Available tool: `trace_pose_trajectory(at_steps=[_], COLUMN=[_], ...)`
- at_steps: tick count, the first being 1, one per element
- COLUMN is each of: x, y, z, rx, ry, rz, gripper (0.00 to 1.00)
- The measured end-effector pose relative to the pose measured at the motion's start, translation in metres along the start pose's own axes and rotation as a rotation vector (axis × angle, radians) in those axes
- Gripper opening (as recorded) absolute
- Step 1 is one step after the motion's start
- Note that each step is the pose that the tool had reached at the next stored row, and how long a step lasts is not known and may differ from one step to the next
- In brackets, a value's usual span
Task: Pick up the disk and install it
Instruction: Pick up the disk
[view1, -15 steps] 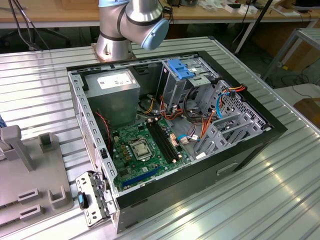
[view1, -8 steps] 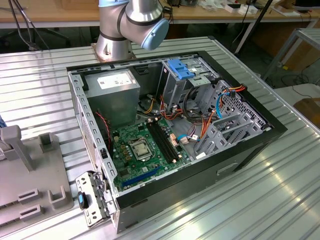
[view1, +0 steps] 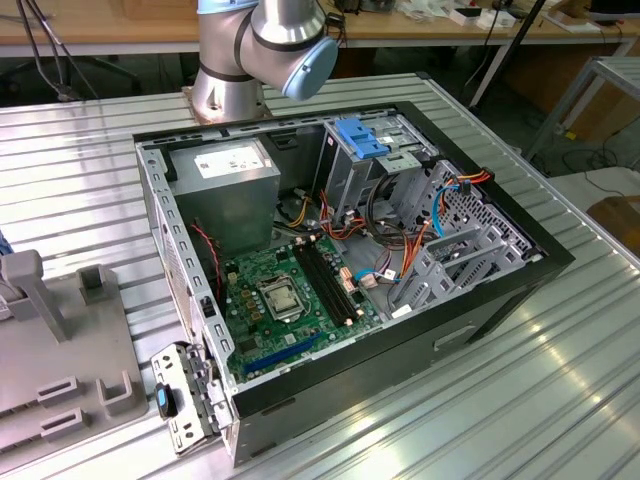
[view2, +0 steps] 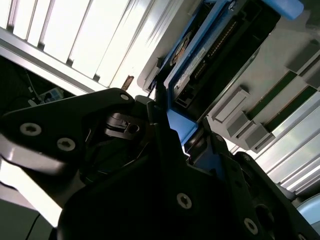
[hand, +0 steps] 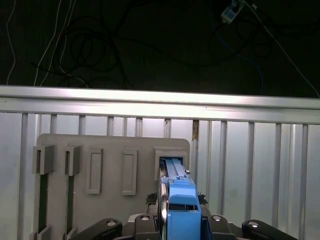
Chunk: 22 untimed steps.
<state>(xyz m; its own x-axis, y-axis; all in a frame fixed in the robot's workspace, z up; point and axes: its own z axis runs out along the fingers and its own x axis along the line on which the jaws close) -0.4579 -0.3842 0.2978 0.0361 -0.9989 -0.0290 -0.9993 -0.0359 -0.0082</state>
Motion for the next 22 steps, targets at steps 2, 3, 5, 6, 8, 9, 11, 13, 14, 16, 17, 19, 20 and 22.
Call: trace_pose_trajectory(at_steps=[2,3,5,6,8,9,11,13,14,16,17,19,20,22], x=[0.0,0.0,0.0,0.0,0.0,0.0,0.0,0.0,0.0,0.0,0.0,0.0,0.0,0.0], y=[0.0,0.0,0.0,0.0,0.0,0.0,0.0,0.0,0.0,0.0,0.0,0.0,0.0,0.0], z=[0.0001,0.0001,0.0001,0.0001,0.0001,0.0001,0.0002,0.0002,0.0002,0.0002,0.0002,0.0002,0.0002,0.0003], rx=[0.0,0.0,0.0,0.0,0.0001,0.0,0.0,0.0002,0.0,0.0001,0.0,0.0001,0.0001,0.0002], ry=[0.0,0.0,0.0,0.0,0.0,0.0,0.0,0.0,0.0,0.0,0.0,0.0,0.0,0.0001], rz=[0.0,0.0,0.0,0.0,0.0,0.0,0.0,0.0,0.0,0.0,0.0,0.0,0.001,0.006], gripper=[0.38,0.38,0.38,0.38,0.38,0.38,0.38,0.38,0.38,0.38,0.38,0.38,0.38,0.38])
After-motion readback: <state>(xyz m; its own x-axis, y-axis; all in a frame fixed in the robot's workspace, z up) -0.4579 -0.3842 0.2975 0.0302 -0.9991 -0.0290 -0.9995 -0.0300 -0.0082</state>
